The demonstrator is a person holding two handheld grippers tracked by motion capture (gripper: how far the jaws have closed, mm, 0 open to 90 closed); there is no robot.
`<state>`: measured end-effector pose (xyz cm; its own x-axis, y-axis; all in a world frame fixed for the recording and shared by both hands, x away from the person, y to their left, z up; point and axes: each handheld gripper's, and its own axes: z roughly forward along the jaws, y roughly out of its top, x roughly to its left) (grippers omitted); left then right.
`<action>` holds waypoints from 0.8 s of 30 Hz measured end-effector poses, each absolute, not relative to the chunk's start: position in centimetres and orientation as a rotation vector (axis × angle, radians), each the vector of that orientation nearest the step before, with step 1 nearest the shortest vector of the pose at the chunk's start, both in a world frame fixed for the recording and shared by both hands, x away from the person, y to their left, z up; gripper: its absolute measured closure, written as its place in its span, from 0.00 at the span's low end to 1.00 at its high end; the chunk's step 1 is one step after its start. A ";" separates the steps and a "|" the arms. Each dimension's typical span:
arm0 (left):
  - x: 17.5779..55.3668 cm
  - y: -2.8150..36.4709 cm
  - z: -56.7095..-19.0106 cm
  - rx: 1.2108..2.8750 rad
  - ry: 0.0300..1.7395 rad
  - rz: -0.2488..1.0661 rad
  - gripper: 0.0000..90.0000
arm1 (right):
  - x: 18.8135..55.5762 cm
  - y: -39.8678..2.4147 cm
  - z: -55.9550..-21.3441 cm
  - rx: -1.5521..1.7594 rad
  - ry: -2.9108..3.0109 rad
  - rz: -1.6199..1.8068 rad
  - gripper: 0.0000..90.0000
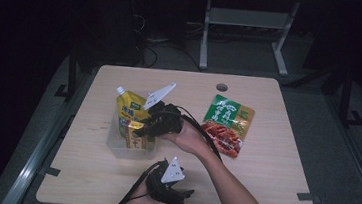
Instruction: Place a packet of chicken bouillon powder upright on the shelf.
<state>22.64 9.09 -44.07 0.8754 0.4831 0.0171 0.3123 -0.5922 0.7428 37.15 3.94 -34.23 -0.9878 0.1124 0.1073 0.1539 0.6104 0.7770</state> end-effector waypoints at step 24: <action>22.6 9.1 -44.1 2.257 0.549 0.286 0.29 | 37.2 5.3 -36.8 -0.278 -2.768 -1.240 0.71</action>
<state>22.62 9.11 -44.07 0.8813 0.4716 0.0314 0.2960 -0.6025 0.7412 37.21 5.31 -36.83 -0.9788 0.1263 0.1615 0.2046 0.6528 0.7294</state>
